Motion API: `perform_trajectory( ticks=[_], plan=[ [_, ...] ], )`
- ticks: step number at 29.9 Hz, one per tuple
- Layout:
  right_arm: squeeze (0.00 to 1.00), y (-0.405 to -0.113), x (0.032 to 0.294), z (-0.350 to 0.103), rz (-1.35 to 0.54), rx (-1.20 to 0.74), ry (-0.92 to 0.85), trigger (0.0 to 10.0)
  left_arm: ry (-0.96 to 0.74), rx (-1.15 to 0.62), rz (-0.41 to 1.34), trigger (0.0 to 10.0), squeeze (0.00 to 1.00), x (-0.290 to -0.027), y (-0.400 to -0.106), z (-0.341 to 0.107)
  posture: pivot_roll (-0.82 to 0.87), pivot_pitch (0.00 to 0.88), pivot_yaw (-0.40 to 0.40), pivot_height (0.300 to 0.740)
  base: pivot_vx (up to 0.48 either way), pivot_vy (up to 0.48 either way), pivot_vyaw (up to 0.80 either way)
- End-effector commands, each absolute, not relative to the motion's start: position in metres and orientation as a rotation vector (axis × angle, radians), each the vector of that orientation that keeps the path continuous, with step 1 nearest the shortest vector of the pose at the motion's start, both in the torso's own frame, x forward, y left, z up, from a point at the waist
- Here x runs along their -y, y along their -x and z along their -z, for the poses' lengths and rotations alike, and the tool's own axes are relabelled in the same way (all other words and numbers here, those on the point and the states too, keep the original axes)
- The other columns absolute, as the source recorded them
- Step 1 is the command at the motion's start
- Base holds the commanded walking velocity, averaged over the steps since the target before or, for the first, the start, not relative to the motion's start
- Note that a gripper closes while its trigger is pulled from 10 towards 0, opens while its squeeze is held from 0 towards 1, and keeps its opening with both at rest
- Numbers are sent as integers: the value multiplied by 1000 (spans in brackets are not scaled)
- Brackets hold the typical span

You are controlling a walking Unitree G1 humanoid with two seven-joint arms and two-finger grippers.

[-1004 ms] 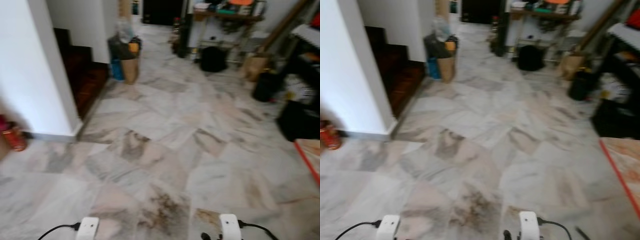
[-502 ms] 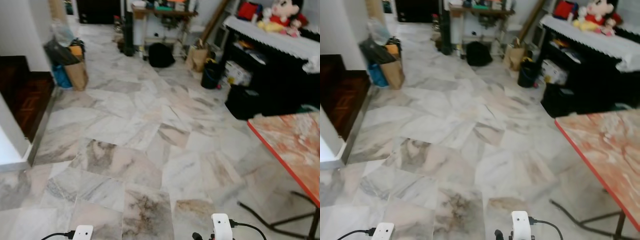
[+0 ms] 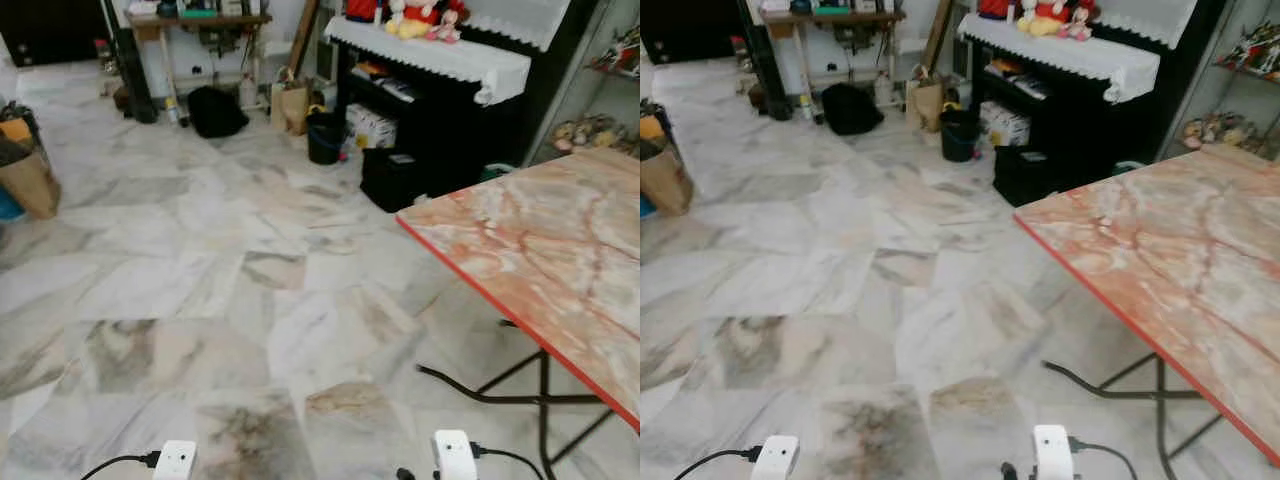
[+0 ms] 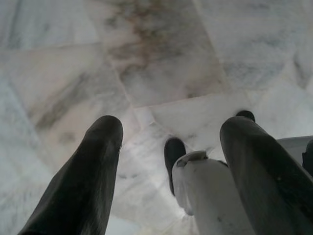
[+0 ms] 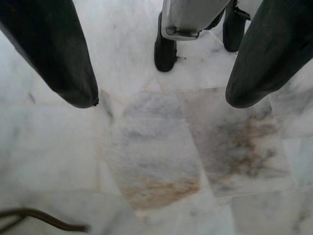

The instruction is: Hang hanger

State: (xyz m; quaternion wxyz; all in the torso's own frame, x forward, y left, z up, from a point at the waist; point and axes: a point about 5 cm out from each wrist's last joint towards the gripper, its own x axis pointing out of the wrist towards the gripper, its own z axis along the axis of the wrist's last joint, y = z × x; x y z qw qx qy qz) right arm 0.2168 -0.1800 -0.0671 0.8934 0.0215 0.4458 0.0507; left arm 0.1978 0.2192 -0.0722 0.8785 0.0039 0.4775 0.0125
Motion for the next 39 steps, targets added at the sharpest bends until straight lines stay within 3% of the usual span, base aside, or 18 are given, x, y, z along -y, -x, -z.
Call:
perform_trajectory(
  ticks=[1, 18, 39],
  plan=[
    [0, -213, 191, 68, 28, -929, -227, 10000, 16, -1006, -200, 10000, 0, -247, -142, 89, 155, 60, -110, 740, 0, 0, -800],
    [0, -210, 188, 70, 40, -931, -240, 10000, 5, -1011, -153, 10000, 0, -248, -141, 88, 149, 0, -73, 740, 0, 0, -800],
    [0, -214, 189, 68, 71, -903, -259, 10000, -14, -1010, -125, 10000, 0, -252, -139, 87, 151, 30, -78, 740, 0, 0, -724]
  ],
)
